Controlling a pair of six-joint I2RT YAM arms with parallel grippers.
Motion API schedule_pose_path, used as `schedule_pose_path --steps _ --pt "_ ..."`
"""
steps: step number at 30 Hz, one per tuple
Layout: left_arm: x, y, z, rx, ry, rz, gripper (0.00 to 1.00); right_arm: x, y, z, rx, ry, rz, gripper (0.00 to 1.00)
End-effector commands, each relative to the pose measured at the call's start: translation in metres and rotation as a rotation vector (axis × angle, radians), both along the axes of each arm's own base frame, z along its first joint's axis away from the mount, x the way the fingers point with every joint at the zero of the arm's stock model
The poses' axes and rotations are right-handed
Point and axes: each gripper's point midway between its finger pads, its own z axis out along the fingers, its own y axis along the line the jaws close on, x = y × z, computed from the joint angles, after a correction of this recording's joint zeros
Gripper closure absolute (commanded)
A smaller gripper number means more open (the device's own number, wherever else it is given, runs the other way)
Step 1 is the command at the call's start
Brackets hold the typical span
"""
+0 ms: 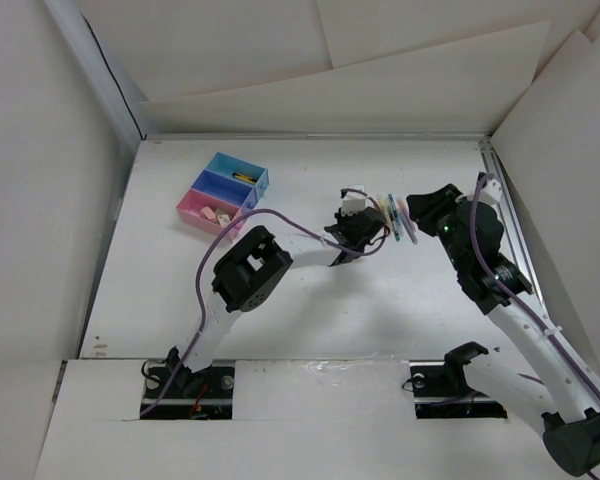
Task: Sort the stationery into containers
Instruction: Pick up the stationery from the center of the board, then place the stationery in the storage box.
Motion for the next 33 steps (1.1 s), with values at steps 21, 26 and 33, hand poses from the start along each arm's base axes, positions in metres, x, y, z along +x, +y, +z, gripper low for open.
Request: schedule_pose_path --steps 21,26,33 --pt "0.143 0.279 0.152 -0.629 -0.097 0.363 0.97 0.001 0.002 0.012 0.009 -0.053 0.018 0.63" --pt "0.162 0.298 0.134 -0.607 -0.068 0.435 0.97 0.002 0.007 0.009 0.008 -0.042 0.038 0.63" --pt "0.162 0.31 0.12 -0.6 -0.065 0.524 0.97 0.006 0.01 0.005 0.005 -0.031 0.047 0.63"
